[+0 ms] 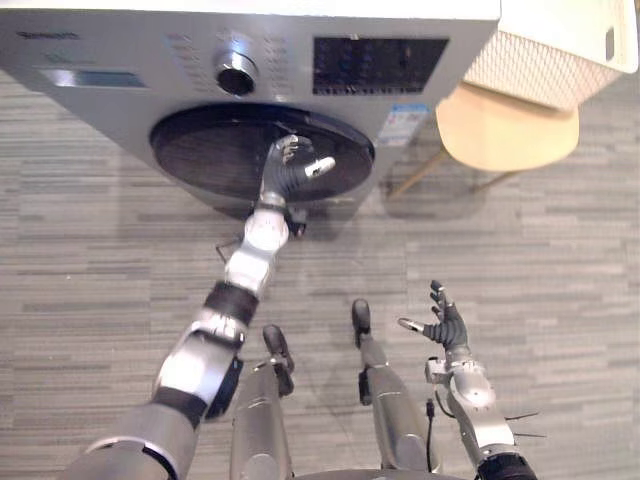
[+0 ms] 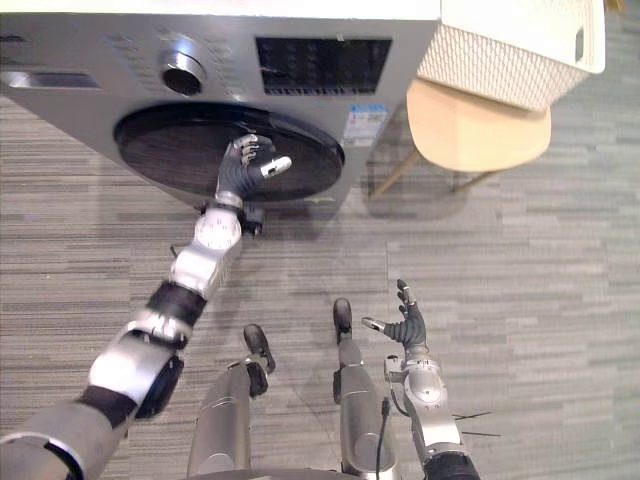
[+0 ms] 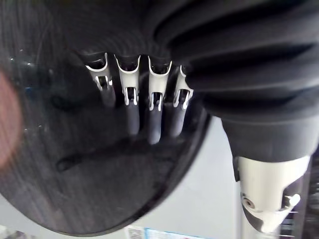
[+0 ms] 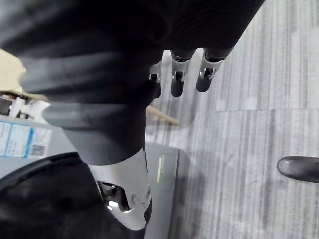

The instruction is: Pick up the laundry basket with both hands and put the clothes into the washing machine.

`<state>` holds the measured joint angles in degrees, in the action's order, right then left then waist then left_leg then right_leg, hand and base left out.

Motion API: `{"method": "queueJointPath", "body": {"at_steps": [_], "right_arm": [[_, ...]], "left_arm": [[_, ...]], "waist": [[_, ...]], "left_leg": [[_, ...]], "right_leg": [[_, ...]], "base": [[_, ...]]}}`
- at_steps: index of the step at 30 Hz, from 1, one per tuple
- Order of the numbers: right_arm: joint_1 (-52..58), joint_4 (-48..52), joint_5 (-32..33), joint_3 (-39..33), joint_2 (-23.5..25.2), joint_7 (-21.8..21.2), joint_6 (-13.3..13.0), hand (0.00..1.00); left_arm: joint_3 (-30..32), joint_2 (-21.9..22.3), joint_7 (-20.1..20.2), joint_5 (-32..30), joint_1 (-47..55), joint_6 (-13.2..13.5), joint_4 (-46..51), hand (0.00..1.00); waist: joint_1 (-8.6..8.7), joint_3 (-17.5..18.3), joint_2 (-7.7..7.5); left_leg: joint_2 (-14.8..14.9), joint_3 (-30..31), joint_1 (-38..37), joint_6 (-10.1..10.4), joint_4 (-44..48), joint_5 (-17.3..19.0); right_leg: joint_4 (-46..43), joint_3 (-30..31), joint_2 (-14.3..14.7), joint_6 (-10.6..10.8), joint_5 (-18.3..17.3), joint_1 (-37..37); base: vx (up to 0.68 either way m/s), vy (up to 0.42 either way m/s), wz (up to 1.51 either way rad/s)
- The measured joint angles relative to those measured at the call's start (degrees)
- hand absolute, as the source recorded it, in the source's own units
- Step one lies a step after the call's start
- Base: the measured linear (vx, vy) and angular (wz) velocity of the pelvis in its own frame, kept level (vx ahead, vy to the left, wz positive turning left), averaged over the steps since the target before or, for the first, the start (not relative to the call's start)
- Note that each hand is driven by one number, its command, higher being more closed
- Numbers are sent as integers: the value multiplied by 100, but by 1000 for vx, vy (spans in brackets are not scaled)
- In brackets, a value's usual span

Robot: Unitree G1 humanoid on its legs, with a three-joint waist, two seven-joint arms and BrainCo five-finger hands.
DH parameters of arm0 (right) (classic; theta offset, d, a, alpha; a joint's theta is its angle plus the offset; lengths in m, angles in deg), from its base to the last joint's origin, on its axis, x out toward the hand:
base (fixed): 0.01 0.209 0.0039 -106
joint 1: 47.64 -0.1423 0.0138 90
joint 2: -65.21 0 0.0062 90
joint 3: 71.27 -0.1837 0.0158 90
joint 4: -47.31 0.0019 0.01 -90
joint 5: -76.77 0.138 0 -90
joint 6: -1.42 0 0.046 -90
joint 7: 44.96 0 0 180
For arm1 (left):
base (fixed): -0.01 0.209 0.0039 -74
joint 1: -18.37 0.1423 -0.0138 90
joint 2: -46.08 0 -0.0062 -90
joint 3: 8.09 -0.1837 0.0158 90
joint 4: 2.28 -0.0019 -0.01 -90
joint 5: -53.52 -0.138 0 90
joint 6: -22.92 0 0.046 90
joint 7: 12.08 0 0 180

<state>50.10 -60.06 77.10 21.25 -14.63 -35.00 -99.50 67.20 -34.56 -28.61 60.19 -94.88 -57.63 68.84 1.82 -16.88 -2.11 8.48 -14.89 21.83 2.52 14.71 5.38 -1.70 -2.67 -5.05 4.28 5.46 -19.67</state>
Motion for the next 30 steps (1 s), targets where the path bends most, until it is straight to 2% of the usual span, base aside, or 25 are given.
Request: {"method": "queueJointPath", "body": {"at_steps": [2,4,6,7,10,11,13,14,17,18,21,23,24,25,26,27,28,29,30], "right_arm": [[60,-168,-50,-63,27,-13,1,0],[-11,-777,-89,-258,24,-26,21,0],[-77,-1155,-95,-305,-10,-50,46,0],[-82,-1380,-100,-331,-51,-147,77,0],[-133,-1722,-131,-314,-138,-290,118,0],[-150,-1793,-156,-326,-161,-307,120,0],[-182,-1836,-164,-325,-165,-373,120,0],[-185,-1849,-164,-330,-170,-379,120,0],[-168,-1860,-161,-381,-206,-377,130,0],[-240,-1913,-160,-378,-213,-369,148,0],[-461,-1947,-203,-297,-124,-372,192,0],[-521,-1953,-273,-242,-131,-379,240,0],[-501,-1964,-273,-208,-125,-385,244,0],[-503,-1964,-278,-198,-125,-390,252,0],[-525,-1960,-278,-193,-127,-390,254,0],[-537,-1929,-277,-156,-123,-393,254,0],[-511,-1915,-277,-112,-115,-391,256,0],[-457,-1884,-277,-60,-85,-394,258,0],[-426,-1816,-277,-48,-68,-394,260,0]], "left_arm": [[-48,82,103,146,802,82,169,0],[29,104,358,453,1846,98,165,0],[259,100,553,635,2374,99,118,0],[505,94,721,671,2713,102,-44,0],[1129,67,940,663,3132,103,-577,0],[1373,58,996,640,3196,98,-846,0],[1573,-6,1020,554,3281,92,-1117,0],[1673,-64,1018,336,3326,74,-1237,0],[1883,-78,1008,-162,3390,26,-1395,0],[2019,-80,985,-273,3467,26,-1544,0],[2236,-80,892,-278,3627,23,-1740,0],[2371,-13,874,-257,3758,1,-1778,0],[2388,-21,873,-253,3825,0,-1759,0],[2385,-14,871,-207,3857,-4,-1753,0],[2380,-5,871,-198,3860,-4,-1746,0],[2377,-10,867,-134,3856,-5,-1656,0],[2371,-32,858,-71,3829,-9,-1497,0],[2356,-57,821,-43,3733,-8,-1302,0],[2349,-56,775,-28,3682,-2,-1228,0]], "waist": [[-33,198,-2],[-134,402,85],[-169,476,153],[-254,541,207],[-333,733,327],[-451,781,383],[-562,800,400],[-568,811,401],[-571,845,383],[-595,880,330],[-595,941,220],[-604,957,113],[-615,957,16],[-614,977,-26],[-624,980,-29],[-570,980,-28],[-550,959,-41],[-488,934,-31],[-441,922,-17]], "left_leg": [[-119,120,-216,3,-284,-165],[-273,416,-586,17,-620,-302],[-331,617,-775,53,-714,-357],[-365,792,-904,92,-755,-392],[-476,1239,-1043,111,-865,-528],[-478,1352,-1052,109,-873,-530],[-515,1447,-1029,92,-873,-569],[-540,1404,-973,75,-878,-633],[-223,-84,-735,-70,-702,-548],[-194,-297,-655,-132,-656,-505],[-343,-301,-555,-255,-540,-358],[-522,-306,-417,-368,-67,11],[-612,-272,-425,-417,188,279],[-725,-208,-443,-504,358,481],[-762,-165,-455,-541,413,540],[-853,4,-527,-627,457,616],[-884,188,-618,-689,449,657],[-917,510,-729,-761,457,717],[-942,691,-807,-772,443,740]], "right_leg": [[-98,-183,-72,12,-174,140],[-104,-541,-123,24,-368,544],[-92,-778,-163,16,-460,832],[-79,-999,-208,35,-554,1069],[-76,-1560,-318,49,-723,1493],[-101,-1756,-329,37,-757,1584],[-156,-1993,-370,86,-851,1678],[-224,-2195,-424,98,-910,1721],[-405,-2833,-609,230,-1117,1824],[-440,-2873,-705,336,-1190,1772],[-440,-2716,-821,426,-1245,1737],[-702,-2692,-1091,623,-1394,1737],[-1110,-2691,-1318,679,-1554,1737],[-1870,-2570,-1582,552,-1632,1535],[-2338,-2426,-1706,385,-1601,1356],[-3359,-1889,-1828,-65,-1329,900],[-4083,-1372,-1785,-250,-1176,532],[-4759,-910,-1496,-76,-1490,241],[-4937,-825,-1325,-61,-1685,163]], "base": [[145,-9,61],[208,-2,71],[132,-1,74],[122,-12,97],[74,4,94],[-1,25,91],[-38,16,69],[-80,42,107],[-80,84,113],[1,75,60],[82,123,11],[193,174,21],[263,165,26],[249,121,25],[276,174,38],[313,189,55],[396,171,96],[353,89,102],[372,23,128]]}}
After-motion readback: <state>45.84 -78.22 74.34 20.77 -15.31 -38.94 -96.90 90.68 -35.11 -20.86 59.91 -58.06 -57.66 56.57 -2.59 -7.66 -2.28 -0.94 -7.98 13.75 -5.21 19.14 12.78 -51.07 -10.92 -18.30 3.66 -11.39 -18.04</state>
